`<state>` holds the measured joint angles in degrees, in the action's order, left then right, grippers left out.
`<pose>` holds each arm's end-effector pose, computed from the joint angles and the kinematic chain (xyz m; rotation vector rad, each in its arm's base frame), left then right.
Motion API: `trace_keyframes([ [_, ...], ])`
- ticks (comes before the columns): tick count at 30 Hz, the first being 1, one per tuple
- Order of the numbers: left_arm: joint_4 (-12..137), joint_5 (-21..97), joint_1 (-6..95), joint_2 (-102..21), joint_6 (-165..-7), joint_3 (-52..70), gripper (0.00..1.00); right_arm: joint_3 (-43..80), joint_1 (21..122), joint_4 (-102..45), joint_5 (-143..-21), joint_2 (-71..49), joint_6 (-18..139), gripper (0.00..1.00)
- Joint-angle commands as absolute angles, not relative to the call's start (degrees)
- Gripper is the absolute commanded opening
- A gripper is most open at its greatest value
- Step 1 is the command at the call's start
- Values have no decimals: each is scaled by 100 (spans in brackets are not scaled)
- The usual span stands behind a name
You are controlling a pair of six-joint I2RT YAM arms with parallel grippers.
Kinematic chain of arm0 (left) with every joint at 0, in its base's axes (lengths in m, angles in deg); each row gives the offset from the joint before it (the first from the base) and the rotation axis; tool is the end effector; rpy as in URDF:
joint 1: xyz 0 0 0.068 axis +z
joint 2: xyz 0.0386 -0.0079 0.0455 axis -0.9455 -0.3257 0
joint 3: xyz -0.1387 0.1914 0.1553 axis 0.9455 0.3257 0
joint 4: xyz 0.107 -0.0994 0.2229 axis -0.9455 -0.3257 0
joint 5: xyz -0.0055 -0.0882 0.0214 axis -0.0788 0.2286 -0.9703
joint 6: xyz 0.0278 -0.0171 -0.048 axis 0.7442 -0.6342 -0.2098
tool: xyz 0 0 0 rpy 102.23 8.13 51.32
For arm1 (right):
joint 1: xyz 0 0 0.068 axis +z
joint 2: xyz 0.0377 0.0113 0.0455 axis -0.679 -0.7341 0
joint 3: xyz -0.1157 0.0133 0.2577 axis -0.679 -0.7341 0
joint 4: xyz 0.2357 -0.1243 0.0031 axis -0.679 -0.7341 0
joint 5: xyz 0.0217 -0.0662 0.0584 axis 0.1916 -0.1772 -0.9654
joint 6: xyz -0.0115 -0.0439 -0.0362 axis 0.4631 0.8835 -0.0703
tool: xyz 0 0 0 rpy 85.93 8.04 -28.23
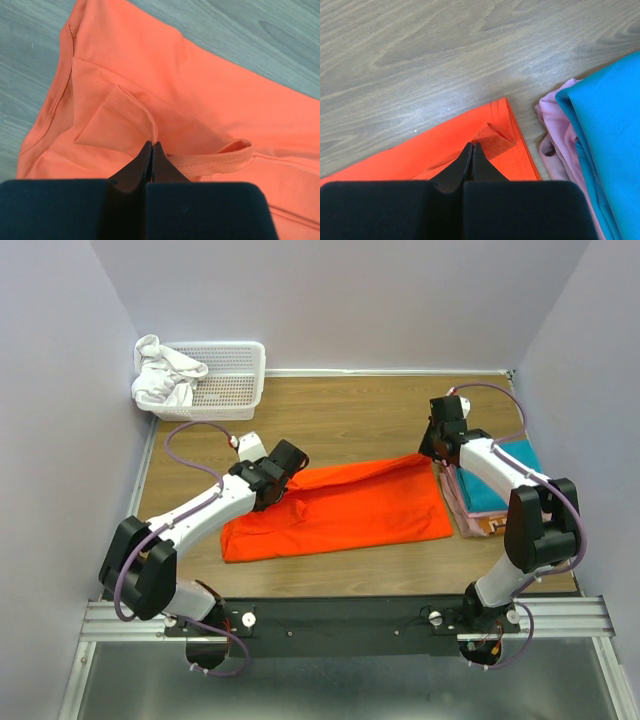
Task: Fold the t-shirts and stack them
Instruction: Fold the tshirt
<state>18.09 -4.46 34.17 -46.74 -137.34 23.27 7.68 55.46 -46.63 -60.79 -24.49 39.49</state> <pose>0.2349 -0.1466 0.2408 -0.6980 2.3251 0.0878 0.3579 0.0706 0.2300 0.4213 2.3461 0.0481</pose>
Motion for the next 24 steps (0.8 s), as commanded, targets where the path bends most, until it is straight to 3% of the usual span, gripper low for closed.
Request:
trace_keyframes([
  [1, 1847, -562, 3329, -4445, -13949, 2567, 0, 663, 5560, -4690, -6040, -2258, 4036, 0],
  [15, 2418, -61, 2968, -4182, -14002, 3429, 0, 373, 5560, -4690, -6014, -2241, 3984, 0],
  [19, 2629, 97, 2933, -4120, -13905, 3658, 29, 206, 5551, -4698, -6067, -2127, 3940, 6],
  [23, 2533, 106, 2802, -3919, -13835, 3684, 46, 4, 5560, -4698, -5918, -1969, 3905, 12],
  [24, 2515, 106, 2766, -3831, -13843, 3701, 50, -49, 5560, -4698, -5874, -1916, 3870, 24],
])
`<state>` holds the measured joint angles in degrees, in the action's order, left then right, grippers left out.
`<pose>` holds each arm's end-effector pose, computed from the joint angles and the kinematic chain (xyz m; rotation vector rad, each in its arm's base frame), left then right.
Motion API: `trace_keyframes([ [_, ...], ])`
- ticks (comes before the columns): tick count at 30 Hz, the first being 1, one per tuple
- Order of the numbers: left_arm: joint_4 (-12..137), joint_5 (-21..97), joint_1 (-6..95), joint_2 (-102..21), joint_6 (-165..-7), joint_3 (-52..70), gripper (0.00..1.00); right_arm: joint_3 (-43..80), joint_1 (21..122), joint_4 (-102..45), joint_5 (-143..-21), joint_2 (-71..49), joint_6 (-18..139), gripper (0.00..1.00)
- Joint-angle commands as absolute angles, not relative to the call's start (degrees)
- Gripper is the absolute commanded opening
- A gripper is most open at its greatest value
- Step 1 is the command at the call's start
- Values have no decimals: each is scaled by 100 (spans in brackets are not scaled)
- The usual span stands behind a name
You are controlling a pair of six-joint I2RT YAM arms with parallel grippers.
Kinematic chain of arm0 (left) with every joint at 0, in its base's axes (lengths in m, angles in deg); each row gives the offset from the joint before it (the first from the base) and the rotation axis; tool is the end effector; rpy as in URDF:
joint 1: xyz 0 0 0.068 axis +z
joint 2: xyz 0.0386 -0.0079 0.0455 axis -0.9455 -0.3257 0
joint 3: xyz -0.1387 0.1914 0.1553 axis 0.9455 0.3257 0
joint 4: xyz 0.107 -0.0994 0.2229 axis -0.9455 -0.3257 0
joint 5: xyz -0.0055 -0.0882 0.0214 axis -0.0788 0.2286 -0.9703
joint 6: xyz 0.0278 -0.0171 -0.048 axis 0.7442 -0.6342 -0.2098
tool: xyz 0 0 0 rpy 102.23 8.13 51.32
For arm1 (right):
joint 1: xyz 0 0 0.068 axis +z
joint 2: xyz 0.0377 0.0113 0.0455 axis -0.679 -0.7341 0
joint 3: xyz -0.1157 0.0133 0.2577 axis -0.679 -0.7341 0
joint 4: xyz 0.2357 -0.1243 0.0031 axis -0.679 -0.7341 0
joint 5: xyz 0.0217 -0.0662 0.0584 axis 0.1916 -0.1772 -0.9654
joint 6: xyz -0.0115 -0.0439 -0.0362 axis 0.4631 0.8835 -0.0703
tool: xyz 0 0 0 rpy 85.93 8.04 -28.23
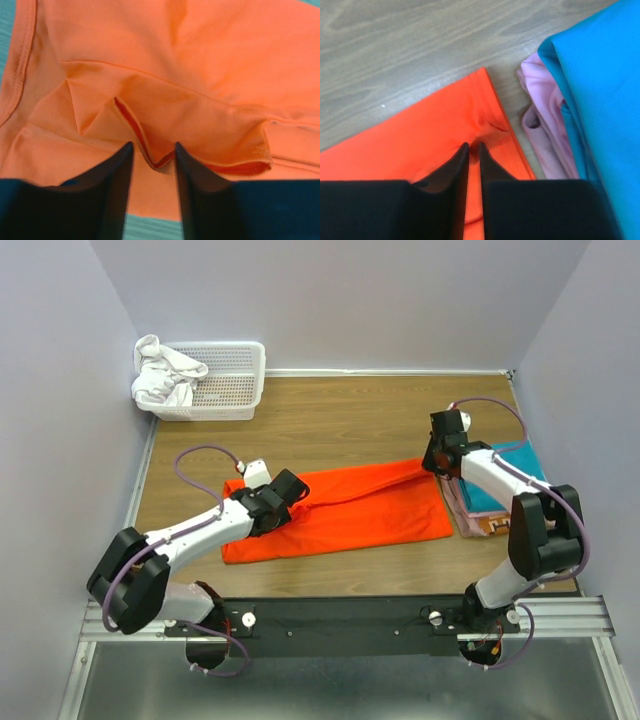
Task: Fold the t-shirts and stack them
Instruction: Fold the tshirt
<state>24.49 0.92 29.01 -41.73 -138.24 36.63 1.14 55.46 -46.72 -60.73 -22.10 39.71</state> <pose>0.1923 -0.1460 0.1964 -0.5962 2.4451 -0.0002 0.3348 0.0654 0.2076 0.4172 2.4163 0.0110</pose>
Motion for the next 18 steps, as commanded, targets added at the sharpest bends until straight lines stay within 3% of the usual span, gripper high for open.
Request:
trace_keyframes([
  [1, 2471, 124, 2731, -3604, -13852, 3745, 62, -145, 5560, -4698, -5839, -1863, 3861, 29],
  [4, 2471, 238, 2661, -3058, -13756, 3825, 73, -286, 5551, -4698, -5785, -1521, 3790, 44],
  [6, 2445, 247, 2652, -2638, -13729, 3860, 80, -409, 5560, -4698, -5794, -1214, 3799, 48],
  [7, 2453, 238, 2652, -2513, -13721, 3895, 89, -436, 5551, -4698, -5794, -1125, 3808, 50],
  [11, 2742, 151, 2660, -2064, -13466, 3939, 98, -480, 5560, -4698, -6206, -835, 3957, 69],
  [13, 3032, 72, 2695, -2055, -13169, 3913, 98, -462, 5551, -4690, -6759, -852, 4071, 100],
  [18, 3813, 255, 3064, -2756, -12456, 3632, 98, -480, 5586, -4576, -7806, -1264, 4141, 100],
])
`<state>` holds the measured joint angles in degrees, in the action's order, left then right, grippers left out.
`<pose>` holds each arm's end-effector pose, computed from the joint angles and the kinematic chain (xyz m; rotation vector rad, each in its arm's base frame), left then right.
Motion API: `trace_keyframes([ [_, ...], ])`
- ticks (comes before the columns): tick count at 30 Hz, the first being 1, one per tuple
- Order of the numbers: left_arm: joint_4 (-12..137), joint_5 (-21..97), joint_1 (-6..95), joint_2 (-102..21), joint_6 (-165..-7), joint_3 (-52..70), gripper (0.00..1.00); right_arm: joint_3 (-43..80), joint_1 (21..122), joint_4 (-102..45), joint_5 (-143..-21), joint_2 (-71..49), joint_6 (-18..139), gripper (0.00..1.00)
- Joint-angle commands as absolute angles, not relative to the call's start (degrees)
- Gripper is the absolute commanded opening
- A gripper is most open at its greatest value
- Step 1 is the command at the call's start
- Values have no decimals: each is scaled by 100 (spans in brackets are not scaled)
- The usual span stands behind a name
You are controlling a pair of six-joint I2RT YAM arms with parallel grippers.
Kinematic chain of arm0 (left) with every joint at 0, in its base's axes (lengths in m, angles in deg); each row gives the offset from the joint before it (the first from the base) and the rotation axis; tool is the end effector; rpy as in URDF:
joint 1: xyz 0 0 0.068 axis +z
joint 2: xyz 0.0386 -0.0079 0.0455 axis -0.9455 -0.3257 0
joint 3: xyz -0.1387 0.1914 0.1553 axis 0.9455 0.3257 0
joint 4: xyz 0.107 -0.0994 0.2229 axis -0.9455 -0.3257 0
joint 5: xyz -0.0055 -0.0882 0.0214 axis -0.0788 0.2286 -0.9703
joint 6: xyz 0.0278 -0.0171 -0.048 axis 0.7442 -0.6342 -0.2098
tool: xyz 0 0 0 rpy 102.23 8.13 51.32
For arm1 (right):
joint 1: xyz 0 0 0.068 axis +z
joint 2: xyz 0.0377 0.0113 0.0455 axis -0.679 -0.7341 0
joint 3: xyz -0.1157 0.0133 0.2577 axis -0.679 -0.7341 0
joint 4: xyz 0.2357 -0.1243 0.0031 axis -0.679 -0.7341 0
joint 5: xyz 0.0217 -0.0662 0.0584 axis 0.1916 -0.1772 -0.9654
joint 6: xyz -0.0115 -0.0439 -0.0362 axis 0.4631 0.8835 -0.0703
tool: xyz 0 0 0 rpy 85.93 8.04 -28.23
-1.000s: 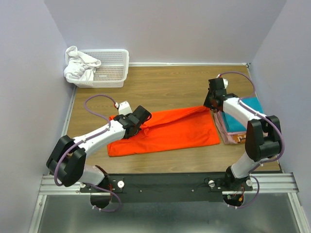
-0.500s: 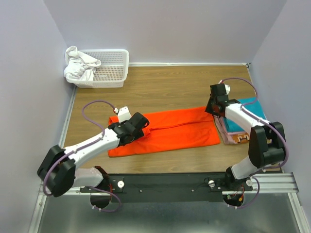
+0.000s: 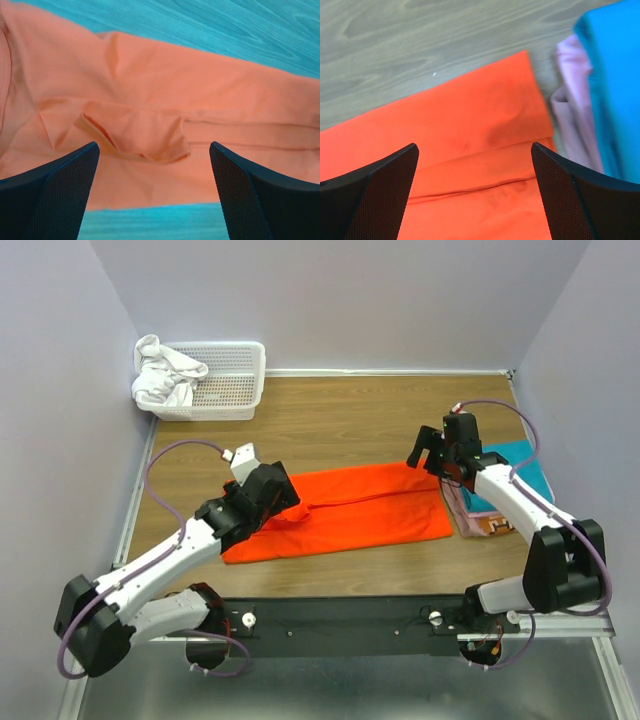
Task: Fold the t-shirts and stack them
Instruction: Fold the tshirt
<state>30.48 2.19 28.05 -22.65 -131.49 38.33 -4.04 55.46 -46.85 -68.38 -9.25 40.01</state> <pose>0.1652 -0.1273 0.2617 -0.5040 2.2099 -0.3664 0.2950 0.0620 0.2452 0.3517 2.3352 0.2184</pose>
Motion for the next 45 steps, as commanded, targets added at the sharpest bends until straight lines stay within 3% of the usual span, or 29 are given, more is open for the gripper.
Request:
trace_keyframes([
  [1, 3885, 351, 3143, -2915, -12368, 3570, 98, -489, 5604, -4471, -7859, -1352, 4133, 100],
  [9, 4062, 941, 3381, -4453, -11936, 3192, 98, -374, 5727, -4232, -7791, -2152, 3940, 100],
  [13, 4237, 1300, 3372, -4367, -12077, 3893, 98, -427, 5736, -4224, -7640, -2355, 3817, 100],
  [23, 3728, 1995, 2608, -2602, -12770, 5186, 98, -524, 5727, -4250, -7156, -2337, 3755, 100],
  [26, 3631, 2241, 2494, -1715, -12824, 5301, 98, -524, 5736, -4250, -7209, -2320, 3764, 100],
  [31, 3394, 1883, 2485, -1290, -12876, 5029, 98, -445, 5736, -4250, -7358, -2285, 3799, 100],
  [38, 3306, 1188, 2642, -2010, -13035, 4704, 98, -208, 5736, -4250, -7762, -2126, 3992, 100],
  [45, 4535, 2100, 3626, -3250, -12271, 4879, 98, 135, 5736, -4241, -7886, -2495, 4273, 100],
])
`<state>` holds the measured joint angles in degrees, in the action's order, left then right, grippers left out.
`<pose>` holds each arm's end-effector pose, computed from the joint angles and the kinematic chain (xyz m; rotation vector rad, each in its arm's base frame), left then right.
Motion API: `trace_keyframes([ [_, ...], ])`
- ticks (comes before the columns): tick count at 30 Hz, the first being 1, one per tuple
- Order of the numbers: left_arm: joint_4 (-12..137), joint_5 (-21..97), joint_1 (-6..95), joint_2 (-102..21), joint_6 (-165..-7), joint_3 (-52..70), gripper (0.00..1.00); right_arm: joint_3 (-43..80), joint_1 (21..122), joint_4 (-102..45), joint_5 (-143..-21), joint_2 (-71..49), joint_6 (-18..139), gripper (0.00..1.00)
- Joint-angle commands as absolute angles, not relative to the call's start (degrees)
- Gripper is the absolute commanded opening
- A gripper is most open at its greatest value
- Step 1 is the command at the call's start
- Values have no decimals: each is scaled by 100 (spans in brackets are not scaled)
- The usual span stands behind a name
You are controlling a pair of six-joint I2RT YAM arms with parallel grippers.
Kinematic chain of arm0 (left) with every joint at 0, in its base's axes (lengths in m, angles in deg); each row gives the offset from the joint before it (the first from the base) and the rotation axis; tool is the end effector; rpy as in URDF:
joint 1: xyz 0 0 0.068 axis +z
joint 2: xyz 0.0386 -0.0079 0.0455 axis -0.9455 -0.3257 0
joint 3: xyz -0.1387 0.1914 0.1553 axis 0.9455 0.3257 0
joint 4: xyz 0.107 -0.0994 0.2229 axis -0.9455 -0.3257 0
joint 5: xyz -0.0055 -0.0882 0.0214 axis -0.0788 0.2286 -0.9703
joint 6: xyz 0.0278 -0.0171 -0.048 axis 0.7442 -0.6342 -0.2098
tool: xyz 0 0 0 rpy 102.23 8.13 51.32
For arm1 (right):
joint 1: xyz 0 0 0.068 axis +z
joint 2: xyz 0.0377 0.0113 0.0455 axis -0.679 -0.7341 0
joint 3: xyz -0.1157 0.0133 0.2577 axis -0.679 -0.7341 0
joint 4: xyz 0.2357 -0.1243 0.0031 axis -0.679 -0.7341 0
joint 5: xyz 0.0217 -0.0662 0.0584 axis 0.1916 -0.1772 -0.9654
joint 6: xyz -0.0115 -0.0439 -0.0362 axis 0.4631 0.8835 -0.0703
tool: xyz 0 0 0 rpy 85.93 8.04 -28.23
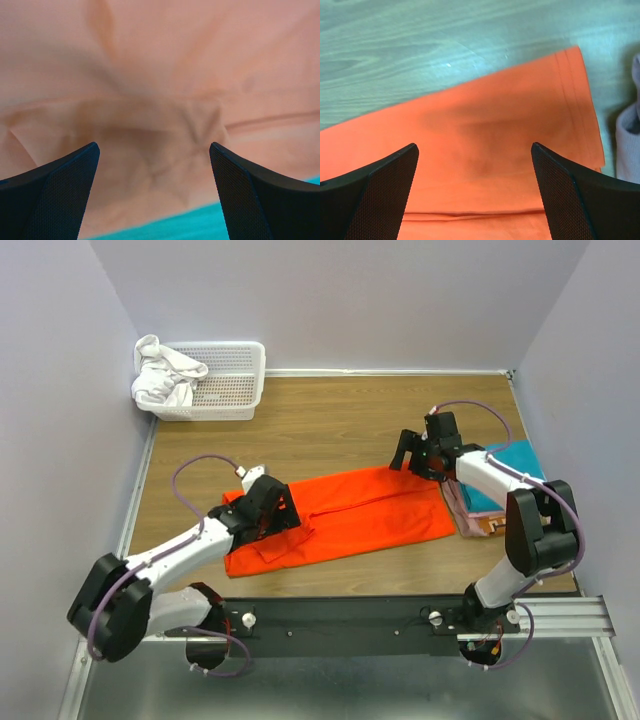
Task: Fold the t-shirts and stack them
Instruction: Fold the tshirt
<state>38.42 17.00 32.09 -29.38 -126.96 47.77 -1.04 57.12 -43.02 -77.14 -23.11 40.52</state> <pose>0.1728 -0.1275 0.1926 -0.3868 2.4742 -0.4068 0.3308 0.0867 0.1938 0.2524 2.5014 0.3608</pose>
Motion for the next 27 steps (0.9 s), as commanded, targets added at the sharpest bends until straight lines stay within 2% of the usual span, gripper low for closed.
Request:
trace_keyframes([
  [1, 4710, 2197, 3732, -3555, -12235, 4845, 98, 187, 5727, -4241, -7860, -2556, 4326, 100],
  [8, 5108, 2041, 4198, -4760, -11822, 4362, 98, 399, 5736, -4250, -7667, -3031, 4344, 100],
  [16, 5231, 2242, 4524, -6297, -11330, 3290, 98, -347, 5736, -4250, -7596, -2663, 3976, 100],
  [22, 4565, 2261, 4585, -7606, -10776, 1175, 98, -1226, 5727, -4285, -8051, -1951, 3703, 100],
  [27, 4299, 2400, 4594, -8276, -10548, 65, 98, -1780, 5753, -4338, -8465, -1301, 3624, 100],
])
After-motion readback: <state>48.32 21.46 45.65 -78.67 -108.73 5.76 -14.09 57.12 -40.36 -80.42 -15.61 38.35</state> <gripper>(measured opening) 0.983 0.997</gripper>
